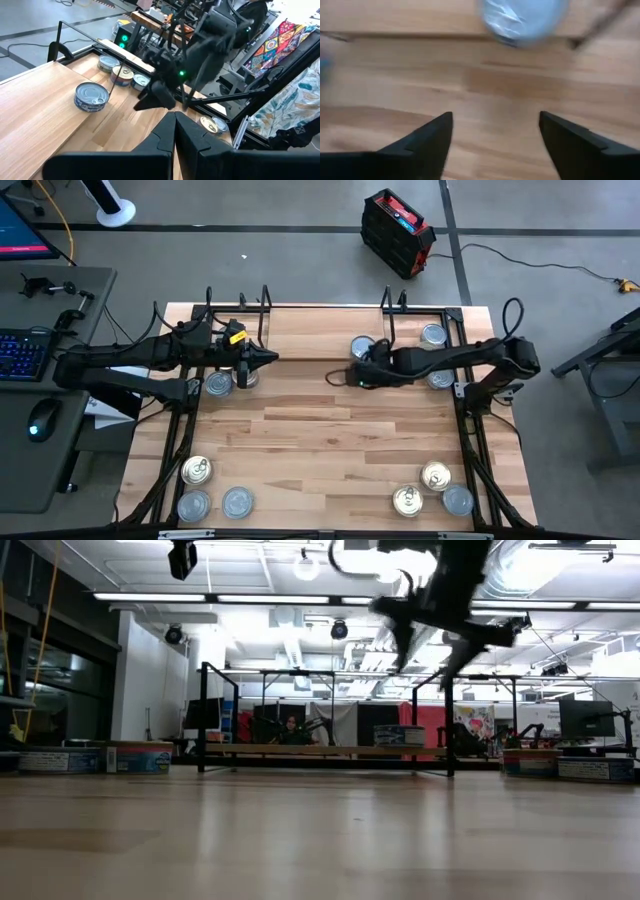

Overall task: Stack canned seafood by type on shelf
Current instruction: Put the blue tuna can on the shelf

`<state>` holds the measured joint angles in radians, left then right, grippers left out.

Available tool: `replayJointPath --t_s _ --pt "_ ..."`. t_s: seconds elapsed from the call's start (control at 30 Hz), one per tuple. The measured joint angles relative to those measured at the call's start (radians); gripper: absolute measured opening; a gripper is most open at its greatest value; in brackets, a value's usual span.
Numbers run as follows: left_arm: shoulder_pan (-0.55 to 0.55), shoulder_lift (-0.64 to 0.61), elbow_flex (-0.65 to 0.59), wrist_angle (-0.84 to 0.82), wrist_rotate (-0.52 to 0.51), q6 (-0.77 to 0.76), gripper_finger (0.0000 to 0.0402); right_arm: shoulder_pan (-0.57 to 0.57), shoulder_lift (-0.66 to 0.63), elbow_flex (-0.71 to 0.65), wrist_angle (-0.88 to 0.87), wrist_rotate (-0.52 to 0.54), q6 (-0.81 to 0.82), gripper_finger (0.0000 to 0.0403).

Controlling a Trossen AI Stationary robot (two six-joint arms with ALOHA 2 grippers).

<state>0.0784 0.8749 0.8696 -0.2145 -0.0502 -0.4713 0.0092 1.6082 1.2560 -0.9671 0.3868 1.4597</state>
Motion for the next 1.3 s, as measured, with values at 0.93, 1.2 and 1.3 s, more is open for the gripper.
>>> replayJointPath --t_s 0.93,1.2,1.3 --pt "0.001 0.000 0.000 0.001 -0.006 -0.008 0.0001 -0.131 0.199 0.000 0.127 0.179 -0.193 0.0000" --pt "0.001 0.000 0.000 0.001 -0.006 -0.008 0.0001 -0.142 0.199 -0.001 0.138 0.177 -0.208 0.0000" --pt "0.001 0.000 0.000 0.001 -0.006 -0.006 0.0001 -0.163 0.199 -0.001 0.140 0.183 -0.207 0.0000"
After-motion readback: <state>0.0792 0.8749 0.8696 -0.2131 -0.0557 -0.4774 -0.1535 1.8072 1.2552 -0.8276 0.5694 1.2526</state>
